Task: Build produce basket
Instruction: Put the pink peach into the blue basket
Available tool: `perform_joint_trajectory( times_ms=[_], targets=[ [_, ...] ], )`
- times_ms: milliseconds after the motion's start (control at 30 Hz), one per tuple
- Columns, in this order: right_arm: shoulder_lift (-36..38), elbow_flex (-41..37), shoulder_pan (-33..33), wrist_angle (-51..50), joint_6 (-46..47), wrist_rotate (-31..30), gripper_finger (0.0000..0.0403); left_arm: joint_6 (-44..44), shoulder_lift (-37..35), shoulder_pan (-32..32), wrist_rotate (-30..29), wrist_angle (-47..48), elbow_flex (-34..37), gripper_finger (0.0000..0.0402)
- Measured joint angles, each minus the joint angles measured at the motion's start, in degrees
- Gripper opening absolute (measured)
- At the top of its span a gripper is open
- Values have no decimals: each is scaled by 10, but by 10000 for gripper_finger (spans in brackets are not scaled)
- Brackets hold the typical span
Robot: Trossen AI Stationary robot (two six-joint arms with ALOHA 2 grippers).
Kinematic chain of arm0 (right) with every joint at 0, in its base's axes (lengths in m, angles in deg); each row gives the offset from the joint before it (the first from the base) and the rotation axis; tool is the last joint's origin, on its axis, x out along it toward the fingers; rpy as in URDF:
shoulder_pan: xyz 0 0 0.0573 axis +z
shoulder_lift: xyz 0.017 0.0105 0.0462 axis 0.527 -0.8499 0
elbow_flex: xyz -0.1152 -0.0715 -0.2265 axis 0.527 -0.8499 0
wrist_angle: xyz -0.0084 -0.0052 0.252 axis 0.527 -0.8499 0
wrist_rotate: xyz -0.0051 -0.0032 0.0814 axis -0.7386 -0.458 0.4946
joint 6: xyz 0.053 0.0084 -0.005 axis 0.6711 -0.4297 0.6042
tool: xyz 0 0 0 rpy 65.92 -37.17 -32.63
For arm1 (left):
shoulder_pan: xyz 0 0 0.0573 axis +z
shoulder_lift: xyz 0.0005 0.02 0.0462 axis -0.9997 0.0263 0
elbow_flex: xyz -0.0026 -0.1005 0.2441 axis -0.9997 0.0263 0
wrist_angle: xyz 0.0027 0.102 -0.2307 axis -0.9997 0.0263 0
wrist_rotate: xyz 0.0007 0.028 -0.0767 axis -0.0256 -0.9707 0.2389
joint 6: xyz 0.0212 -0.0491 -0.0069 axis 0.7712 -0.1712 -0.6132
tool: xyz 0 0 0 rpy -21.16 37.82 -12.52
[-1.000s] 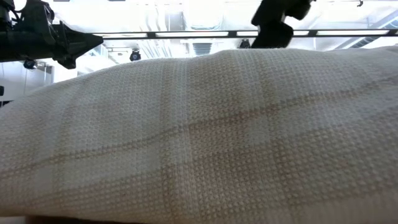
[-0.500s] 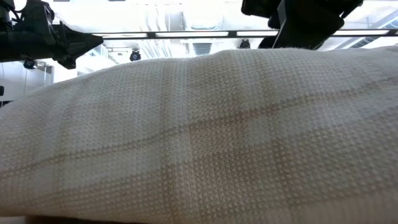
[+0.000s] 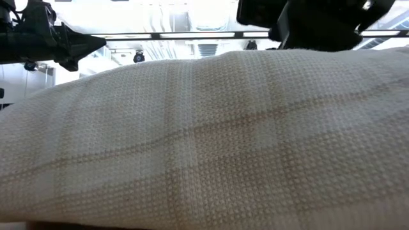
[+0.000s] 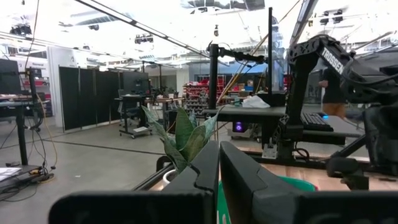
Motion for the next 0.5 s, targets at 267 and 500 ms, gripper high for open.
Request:
perform_joint_trajectory(
  times_ms=[267,500],
  targets=[
    [-22,1,1,-3,3,-37,363,1,0,0,0,-5,0,0],
    [-22,-1,1,-3,3,-37,363,2,0,0,0,-5,0,0]
  ],
)
